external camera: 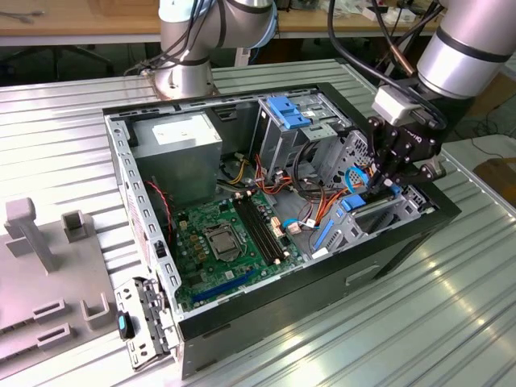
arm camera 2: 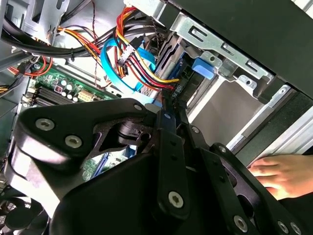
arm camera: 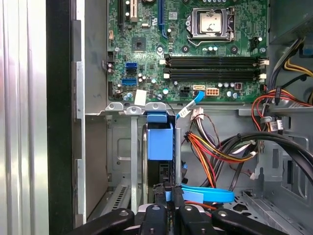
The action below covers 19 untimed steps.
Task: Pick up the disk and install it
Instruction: 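Insert the second disk wire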
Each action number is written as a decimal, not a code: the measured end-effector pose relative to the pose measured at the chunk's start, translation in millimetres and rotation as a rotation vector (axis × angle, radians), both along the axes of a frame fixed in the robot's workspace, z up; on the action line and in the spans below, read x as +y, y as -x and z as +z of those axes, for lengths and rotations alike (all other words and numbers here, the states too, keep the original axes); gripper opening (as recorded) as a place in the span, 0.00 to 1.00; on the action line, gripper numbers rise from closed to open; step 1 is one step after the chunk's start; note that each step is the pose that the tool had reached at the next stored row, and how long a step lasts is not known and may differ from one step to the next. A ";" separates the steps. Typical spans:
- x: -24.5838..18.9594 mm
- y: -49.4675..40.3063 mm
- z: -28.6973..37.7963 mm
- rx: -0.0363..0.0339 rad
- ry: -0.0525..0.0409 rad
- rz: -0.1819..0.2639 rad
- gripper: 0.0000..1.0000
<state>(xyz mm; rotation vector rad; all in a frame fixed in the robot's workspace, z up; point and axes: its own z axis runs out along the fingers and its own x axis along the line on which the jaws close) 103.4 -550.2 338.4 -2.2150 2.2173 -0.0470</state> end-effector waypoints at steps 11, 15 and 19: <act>0.0 0.0 -1.8 -0.0001 -0.0009 0.000 0.24; 0.0 0.0 1.3 -0.0001 -0.0025 0.000 0.24; 0.0 -0.2 10.5 0.0000 -0.0072 0.000 0.24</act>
